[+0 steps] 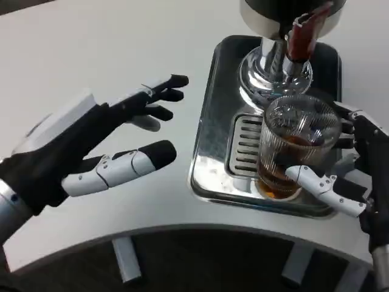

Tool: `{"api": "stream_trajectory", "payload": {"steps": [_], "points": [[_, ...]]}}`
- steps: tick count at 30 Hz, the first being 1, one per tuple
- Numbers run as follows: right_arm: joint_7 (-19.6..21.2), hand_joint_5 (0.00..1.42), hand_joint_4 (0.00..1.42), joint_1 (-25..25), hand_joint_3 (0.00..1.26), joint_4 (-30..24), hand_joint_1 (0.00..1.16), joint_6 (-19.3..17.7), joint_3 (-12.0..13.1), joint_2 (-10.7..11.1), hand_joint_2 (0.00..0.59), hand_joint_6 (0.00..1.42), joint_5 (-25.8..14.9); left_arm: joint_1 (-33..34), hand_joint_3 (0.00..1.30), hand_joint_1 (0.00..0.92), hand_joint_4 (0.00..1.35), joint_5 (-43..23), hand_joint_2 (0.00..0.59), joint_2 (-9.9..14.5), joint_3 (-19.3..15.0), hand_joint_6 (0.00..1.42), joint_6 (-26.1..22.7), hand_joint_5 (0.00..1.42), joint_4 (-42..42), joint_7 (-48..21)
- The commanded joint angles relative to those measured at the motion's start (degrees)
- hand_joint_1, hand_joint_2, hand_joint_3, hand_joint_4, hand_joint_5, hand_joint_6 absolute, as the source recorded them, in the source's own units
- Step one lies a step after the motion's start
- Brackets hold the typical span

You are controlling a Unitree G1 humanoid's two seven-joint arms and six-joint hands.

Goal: Grasp the cup under the faucet to collect the drink, then remove the cup.

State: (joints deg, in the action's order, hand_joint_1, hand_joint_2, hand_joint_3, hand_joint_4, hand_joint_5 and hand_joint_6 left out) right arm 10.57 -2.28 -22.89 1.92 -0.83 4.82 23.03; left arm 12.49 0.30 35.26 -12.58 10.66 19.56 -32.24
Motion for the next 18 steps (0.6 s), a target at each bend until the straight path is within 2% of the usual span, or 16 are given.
{"api": "stream_trajectory", "payload": {"steps": [1,18], "points": [[1.04,0.91,0.77,0.56,0.71,-2.09,0.8,-3.63,0.39,-0.44,0.229,1.01,-0.67,-1.83,0.13,0.0,0.14,0.75,0.136,0.57,0.2,0.32,1.12,0.24,-0.1,0.76],[-0.74,0.93,0.8,5.22,0.73,-5.49,0.82,-7.21,1.46,2.06,0.223,1.06,-0.9,-2.71,0.13,0.0,0.13,3.29,0.137,1.01,0.2,0.3,1.22,0.23,0.28,1.76]]}}
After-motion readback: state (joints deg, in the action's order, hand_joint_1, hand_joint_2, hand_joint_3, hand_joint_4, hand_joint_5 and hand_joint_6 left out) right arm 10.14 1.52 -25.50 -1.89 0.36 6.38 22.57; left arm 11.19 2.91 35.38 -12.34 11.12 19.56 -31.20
